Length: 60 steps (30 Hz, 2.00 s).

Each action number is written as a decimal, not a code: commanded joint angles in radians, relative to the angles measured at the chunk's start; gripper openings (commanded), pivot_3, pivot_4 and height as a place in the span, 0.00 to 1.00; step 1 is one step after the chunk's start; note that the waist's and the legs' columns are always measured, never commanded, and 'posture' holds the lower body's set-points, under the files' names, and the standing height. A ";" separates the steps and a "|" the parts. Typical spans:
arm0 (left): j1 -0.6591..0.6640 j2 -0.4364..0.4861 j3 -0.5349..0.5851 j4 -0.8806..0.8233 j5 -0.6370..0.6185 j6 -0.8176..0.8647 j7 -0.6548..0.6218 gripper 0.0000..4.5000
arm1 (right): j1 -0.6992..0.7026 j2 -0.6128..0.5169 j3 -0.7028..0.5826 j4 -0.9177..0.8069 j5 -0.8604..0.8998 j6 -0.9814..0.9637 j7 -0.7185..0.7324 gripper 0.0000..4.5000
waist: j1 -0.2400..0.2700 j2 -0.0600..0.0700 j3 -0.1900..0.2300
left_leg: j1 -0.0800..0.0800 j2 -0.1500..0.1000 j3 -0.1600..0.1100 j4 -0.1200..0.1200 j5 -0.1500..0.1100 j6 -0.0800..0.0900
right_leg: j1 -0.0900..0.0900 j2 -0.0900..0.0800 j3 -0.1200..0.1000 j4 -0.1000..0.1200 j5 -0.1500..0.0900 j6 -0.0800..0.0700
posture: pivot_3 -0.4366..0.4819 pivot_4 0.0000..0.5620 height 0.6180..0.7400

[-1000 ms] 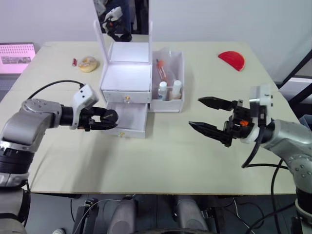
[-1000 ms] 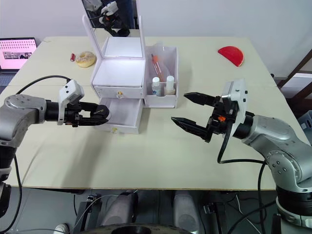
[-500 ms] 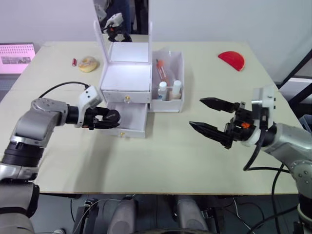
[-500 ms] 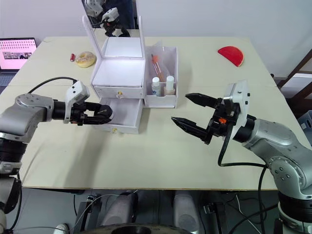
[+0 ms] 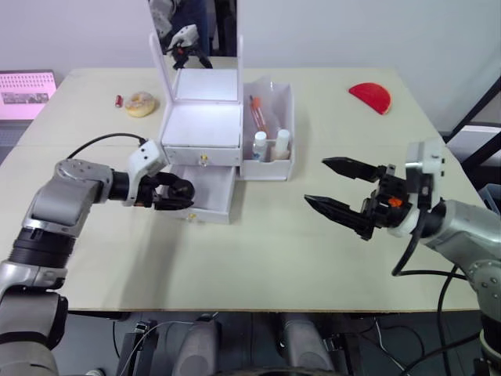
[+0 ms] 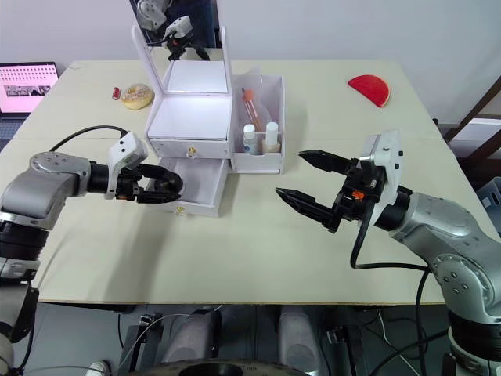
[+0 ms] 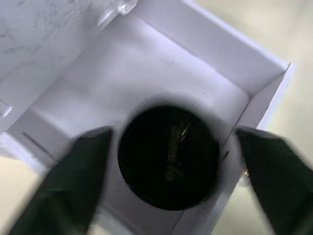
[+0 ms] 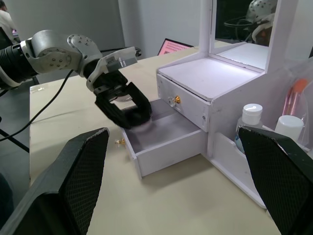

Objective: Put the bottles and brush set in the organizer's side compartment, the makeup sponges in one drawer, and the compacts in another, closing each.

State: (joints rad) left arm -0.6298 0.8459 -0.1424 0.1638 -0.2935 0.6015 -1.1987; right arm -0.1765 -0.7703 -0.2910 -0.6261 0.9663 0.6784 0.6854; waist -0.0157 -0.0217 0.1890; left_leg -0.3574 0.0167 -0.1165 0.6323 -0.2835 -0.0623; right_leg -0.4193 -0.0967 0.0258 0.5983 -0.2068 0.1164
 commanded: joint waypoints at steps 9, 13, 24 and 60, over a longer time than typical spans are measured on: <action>-0.044 0.018 0.075 -0.038 -0.044 0.077 0.008 1.00 | -0.022 -0.013 -0.024 -0.009 0.014 -0.010 0.004 1.00 | -0.001 0.000 0.000 | 0.000 0.000 0.000 0.000 0.000 0.000 | 0.000 0.000 0.000 0.000 0.000 0.000 | 0.48 0.27 1.00; -0.029 0.075 0.172 -0.076 -0.128 0.166 -0.019 1.00 | -0.013 -0.031 -0.051 0.009 0.007 -0.014 0.022 1.00 | -0.003 0.000 0.000 | 0.000 0.000 0.000 0.000 0.000 0.000 | 0.000 0.000 0.000 0.000 0.000 0.000 | 0.48 0.27 1.00; 0.309 0.276 0.604 0.055 -0.165 0.054 -0.019 1.00 | 0.153 -0.151 -0.223 0.142 -0.039 -0.009 0.161 1.00 | -0.001 0.000 0.000 | 0.000 0.000 0.000 -0.002 0.000 0.000 | 0.000 0.000 0.000 -0.001 -0.001 0.001 | 0.48 0.27 1.00; 0.576 0.000 0.725 0.086 -0.123 -0.223 0.400 1.00 | 0.109 -0.179 -0.175 0.169 -0.027 -0.014 0.304 1.00 | 0.002 0.002 -0.003 | 0.003 0.001 0.001 0.000 0.000 -0.001 | 0.002 0.000 0.000 0.000 -0.001 0.002 | 0.48 0.27 1.00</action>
State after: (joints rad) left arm -0.0316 0.8299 0.5900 0.2470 -0.4393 0.3882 -0.8318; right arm -0.0414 -0.9342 -0.4858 -0.3913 0.8817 0.6268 1.0213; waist -0.0137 -0.0196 0.1858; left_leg -0.3545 0.0173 -0.1161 0.6331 -0.2836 -0.0629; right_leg -0.4172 -0.0966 0.0257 0.5983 -0.2076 0.1178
